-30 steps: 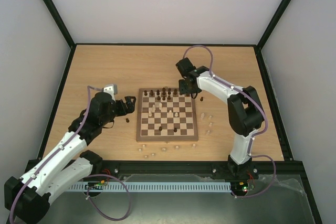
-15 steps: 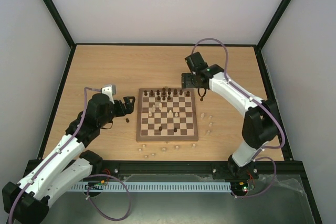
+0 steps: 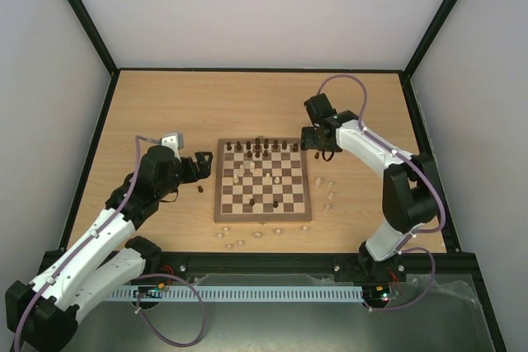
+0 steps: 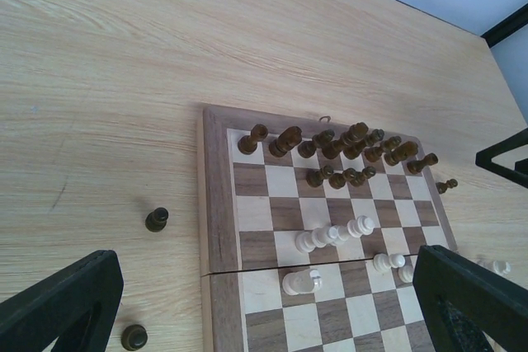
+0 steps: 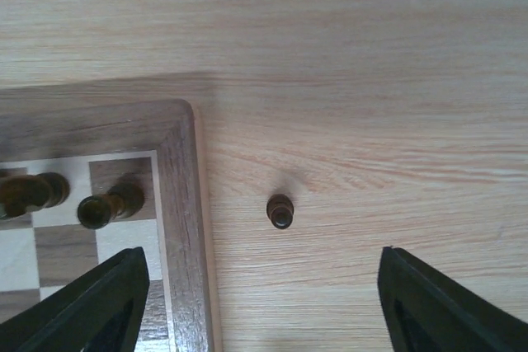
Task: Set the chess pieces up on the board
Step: Pick up the chess piece at the center of the board.
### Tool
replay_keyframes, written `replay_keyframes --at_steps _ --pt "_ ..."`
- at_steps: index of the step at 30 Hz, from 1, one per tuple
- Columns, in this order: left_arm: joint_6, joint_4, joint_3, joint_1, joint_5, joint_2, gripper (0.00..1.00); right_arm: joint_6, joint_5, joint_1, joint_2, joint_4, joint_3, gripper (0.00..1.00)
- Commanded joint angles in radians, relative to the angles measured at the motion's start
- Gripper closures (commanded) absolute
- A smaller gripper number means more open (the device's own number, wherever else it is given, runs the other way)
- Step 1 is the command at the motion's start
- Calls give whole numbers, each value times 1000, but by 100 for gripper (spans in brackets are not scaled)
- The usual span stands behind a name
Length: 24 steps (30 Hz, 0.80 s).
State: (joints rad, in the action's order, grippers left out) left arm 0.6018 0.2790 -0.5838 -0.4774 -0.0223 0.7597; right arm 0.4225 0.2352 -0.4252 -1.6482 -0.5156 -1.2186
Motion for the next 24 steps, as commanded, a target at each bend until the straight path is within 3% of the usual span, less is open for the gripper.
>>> replay_keyframes --at_steps 1,6,8,24 --pt "-13 5 -25 -1 -10 11 1 13 -1 13 -51 19 33 29" --pt "-16 1 -19 -1 -11 12 1 10 -21 28 -98 47 50 39" --pt "-16 -2 -15 -2 -12 12 1 9 -32 35 -114 59 55 49" --pt "-16 -18 -3 -1 -11 23 0 -5 -62 71 -198 88 30 68"
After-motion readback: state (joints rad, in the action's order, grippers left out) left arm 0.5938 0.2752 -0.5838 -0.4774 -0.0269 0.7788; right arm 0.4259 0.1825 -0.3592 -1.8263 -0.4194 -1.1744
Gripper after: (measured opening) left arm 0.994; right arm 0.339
